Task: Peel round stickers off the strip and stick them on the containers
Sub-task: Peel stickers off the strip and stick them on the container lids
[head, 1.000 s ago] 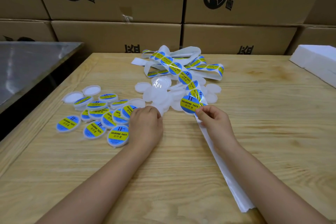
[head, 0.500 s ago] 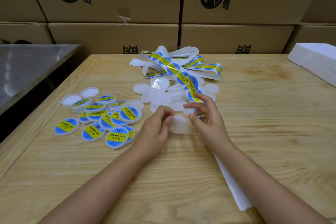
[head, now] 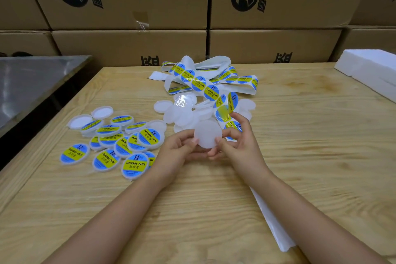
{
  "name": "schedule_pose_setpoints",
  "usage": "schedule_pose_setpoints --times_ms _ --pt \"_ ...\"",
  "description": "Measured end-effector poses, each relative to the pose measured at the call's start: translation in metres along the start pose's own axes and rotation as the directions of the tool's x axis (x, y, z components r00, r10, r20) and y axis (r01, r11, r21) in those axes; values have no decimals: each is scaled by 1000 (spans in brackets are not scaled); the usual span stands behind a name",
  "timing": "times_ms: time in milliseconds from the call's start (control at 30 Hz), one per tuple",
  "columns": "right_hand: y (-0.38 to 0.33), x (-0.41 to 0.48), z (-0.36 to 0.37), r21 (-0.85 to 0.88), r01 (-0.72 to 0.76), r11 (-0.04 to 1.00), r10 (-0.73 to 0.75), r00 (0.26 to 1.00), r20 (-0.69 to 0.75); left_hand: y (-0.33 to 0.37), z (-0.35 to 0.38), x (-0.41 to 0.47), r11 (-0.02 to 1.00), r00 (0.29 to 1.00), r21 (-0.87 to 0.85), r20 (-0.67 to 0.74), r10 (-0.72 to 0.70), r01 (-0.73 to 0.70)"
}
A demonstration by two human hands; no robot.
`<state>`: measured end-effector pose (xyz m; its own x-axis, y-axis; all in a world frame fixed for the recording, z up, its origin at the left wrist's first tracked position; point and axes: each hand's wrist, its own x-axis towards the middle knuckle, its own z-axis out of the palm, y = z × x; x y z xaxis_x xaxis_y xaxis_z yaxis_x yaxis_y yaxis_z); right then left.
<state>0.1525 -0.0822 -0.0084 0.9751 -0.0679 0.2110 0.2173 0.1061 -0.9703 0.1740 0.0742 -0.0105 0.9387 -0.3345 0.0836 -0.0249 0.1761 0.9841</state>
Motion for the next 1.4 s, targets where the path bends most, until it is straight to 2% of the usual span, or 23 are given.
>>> schedule_pose_setpoints --times_ms 100,167,267,333,433,567,1133,1400 --pt "-1 1 1 -37 4 999 -5 1000 -26 2 1 0 999 999 -44 -40 -25 23" --pt "-3 4 -1 -36 36 999 -39 994 -98 2 1 1 996 996 -78 -69 -51 45" --pt "-7 8 -6 122 32 992 -6 979 -202 2 2 2 990 995 -120 -62 -77 69" --pt "-7 9 -8 179 -35 983 69 980 -188 3 2 1 987 995 -140 -54 -88 80" --pt "-3 11 -9 127 -113 985 128 985 -116 4 1 1 987 995 -136 -37 -88 82" --pt "0 12 -8 61 -130 990 135 988 -79 4 0 1 985 995 -145 -29 -96 91" --pt "5 10 -5 -90 -111 990 97 985 -146 3 3 0 992 996 -95 -21 -85 82" --pt "3 8 -3 -228 -85 970 42 982 -186 4 4 -1 994 996 -71 -34 -85 83"
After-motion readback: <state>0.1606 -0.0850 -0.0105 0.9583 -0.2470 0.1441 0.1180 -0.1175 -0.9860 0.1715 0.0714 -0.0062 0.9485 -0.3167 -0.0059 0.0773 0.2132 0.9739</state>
